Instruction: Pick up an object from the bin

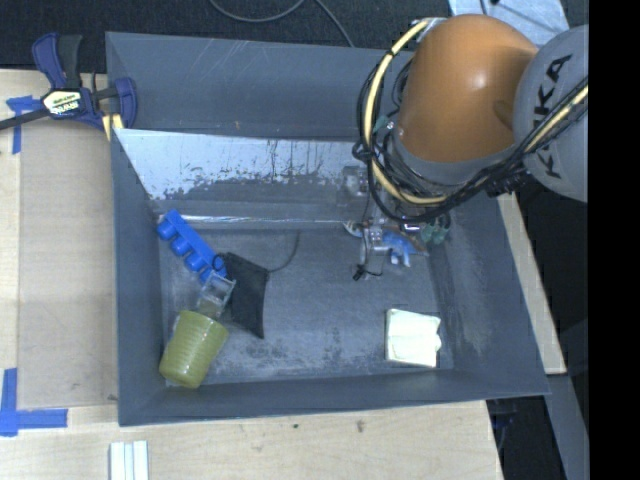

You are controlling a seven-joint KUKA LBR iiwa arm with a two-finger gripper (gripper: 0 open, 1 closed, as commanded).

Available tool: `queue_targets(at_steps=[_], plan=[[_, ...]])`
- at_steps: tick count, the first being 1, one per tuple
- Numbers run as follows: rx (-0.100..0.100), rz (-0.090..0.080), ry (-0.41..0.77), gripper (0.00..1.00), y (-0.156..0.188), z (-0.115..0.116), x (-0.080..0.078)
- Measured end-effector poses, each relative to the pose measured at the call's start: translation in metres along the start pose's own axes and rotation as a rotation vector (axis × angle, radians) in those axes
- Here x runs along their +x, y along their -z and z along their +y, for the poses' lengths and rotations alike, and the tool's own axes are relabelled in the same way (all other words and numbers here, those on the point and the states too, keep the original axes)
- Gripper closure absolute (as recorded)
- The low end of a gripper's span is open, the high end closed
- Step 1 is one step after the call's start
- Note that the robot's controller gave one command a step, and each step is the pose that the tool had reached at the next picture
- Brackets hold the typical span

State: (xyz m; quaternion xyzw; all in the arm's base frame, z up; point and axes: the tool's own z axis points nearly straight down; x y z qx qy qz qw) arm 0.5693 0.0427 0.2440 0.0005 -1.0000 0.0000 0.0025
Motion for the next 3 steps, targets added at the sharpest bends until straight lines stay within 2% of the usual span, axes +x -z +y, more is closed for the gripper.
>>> queue_targets(at_steps=[1, 2, 3], plan=[[-0.001, -0.009, -0.001, 0.00, 0.005, 0.000, -0.001], [0.000, -0.010, 0.118, 0.00, -0.037, 0.008, -0.013], [0.002, -0.012, 0.468, 0.00, -0.066, 0.016, -0.032]])
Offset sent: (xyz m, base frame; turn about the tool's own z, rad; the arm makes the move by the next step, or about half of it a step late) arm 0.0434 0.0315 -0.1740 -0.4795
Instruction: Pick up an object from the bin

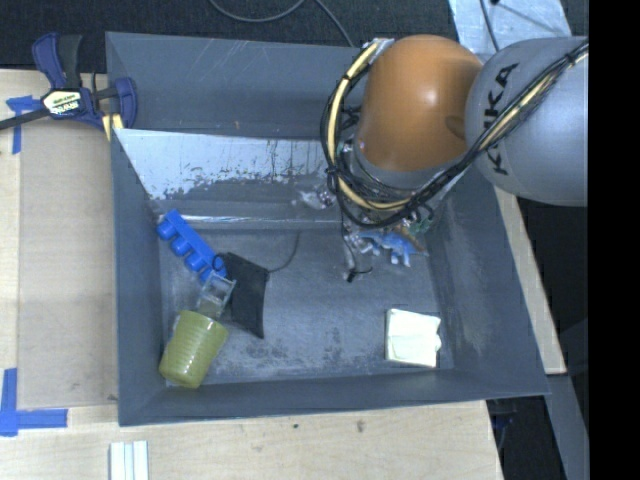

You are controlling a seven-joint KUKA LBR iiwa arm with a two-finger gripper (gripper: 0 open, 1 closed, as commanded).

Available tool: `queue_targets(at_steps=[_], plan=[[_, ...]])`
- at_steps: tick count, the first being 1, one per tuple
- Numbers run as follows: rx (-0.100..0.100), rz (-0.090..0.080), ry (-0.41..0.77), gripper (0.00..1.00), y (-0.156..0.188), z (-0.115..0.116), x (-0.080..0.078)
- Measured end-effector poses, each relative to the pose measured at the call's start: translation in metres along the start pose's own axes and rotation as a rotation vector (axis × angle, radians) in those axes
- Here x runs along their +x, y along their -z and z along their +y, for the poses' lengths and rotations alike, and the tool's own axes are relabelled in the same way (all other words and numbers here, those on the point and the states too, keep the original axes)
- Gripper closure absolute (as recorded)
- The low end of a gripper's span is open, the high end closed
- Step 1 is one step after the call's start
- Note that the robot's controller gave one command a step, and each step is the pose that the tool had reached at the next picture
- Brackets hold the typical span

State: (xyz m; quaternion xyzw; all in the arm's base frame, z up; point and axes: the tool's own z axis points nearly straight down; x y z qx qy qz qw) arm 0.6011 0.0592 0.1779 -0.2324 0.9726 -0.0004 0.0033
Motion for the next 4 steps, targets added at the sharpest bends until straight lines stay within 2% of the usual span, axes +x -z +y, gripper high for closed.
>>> queue_targets(at_steps=[1, 2, 3, 4], plan=[[0.002, -0.005, 0.212, 0.00, -0.034, -0.025, -0.016], [0.003, -0.007, 0.293, 0.00, -0.101, -0.017, -0.012], [0.006, -0.011, 0.504, 1.00, -0.107, -0.009, -0.023], [0.005, -0.012, 0.504, 1.00, -0.107, -0.009, -0.024]])
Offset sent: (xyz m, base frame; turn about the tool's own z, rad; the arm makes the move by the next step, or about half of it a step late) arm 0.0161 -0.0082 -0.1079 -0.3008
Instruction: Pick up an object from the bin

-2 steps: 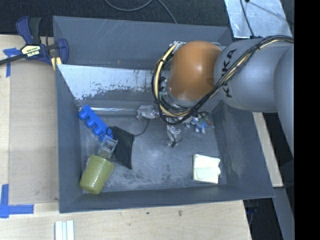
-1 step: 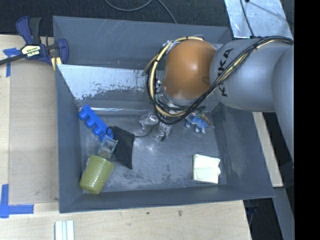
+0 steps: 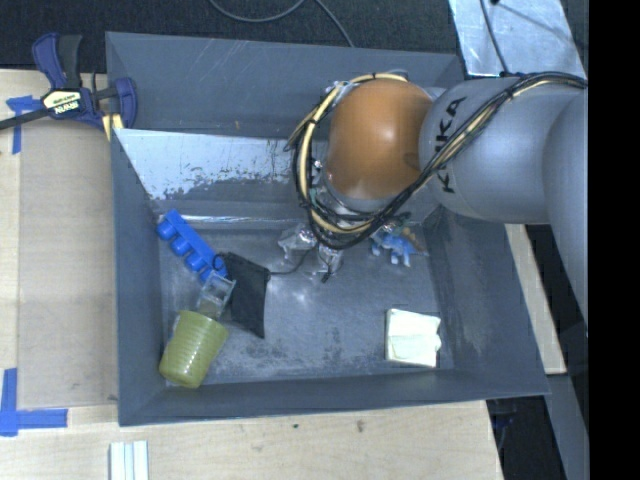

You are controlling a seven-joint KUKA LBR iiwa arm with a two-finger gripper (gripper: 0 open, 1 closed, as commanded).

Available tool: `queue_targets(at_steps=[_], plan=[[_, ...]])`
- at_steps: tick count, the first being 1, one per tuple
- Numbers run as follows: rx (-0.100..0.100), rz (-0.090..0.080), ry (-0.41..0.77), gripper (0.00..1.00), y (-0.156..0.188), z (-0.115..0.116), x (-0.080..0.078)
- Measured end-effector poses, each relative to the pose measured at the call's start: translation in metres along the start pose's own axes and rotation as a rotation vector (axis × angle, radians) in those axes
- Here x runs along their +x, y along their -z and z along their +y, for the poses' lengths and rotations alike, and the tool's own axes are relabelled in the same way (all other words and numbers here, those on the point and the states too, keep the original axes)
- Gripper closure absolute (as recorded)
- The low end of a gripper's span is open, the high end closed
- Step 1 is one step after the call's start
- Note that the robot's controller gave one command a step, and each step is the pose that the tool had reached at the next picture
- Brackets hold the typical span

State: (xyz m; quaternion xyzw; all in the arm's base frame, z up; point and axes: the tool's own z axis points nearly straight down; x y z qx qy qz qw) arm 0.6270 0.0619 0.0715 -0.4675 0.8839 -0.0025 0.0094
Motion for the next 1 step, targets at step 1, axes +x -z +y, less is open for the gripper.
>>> queue_targets(at_steps=[1], plan=[[-0.005, 0.004, -0.001, 1.00, 0.0042, 0.0015, 0.0012]])
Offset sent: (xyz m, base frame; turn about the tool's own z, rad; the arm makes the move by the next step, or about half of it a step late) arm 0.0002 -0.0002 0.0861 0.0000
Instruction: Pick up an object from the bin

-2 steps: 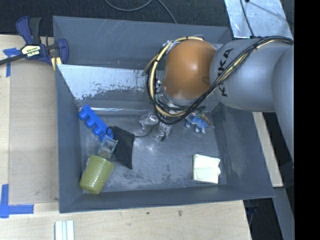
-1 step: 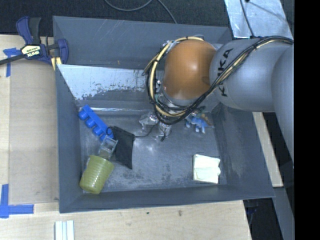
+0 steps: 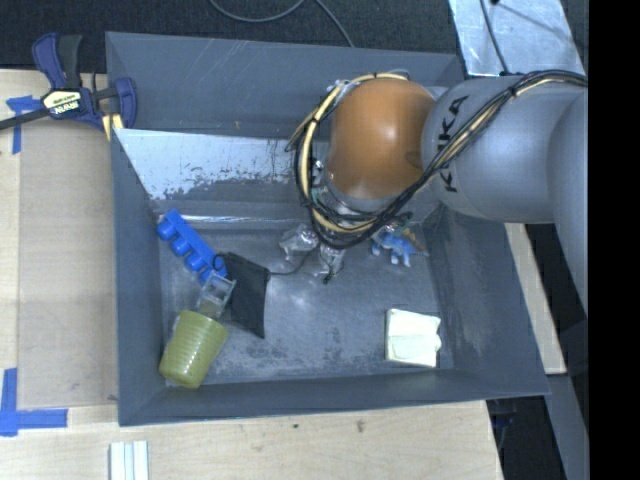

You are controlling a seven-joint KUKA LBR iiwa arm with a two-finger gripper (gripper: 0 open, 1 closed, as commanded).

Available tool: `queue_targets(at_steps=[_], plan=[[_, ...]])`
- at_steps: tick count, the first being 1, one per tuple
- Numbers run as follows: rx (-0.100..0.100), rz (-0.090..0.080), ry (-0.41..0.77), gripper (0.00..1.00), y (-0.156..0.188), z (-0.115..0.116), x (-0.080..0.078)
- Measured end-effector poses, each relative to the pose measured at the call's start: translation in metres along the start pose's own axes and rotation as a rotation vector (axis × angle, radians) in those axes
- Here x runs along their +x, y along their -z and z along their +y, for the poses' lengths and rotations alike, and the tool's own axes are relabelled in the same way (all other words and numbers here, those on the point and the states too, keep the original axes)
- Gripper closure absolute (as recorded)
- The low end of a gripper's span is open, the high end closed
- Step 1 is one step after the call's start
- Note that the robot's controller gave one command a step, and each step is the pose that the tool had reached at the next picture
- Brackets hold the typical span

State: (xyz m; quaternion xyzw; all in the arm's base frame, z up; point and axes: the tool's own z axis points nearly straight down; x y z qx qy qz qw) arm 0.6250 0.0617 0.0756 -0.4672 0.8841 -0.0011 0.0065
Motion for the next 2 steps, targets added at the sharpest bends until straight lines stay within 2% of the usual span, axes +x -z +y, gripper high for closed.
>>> queue_targets(at_steps=[1, 2], plan=[[-0.005, 0.004, -0.001, 1.00, 0.022, 0.001, 0.001], [0.000, -0.001, -0.001, 1.00, 0.047, -0.001, -0.001]])
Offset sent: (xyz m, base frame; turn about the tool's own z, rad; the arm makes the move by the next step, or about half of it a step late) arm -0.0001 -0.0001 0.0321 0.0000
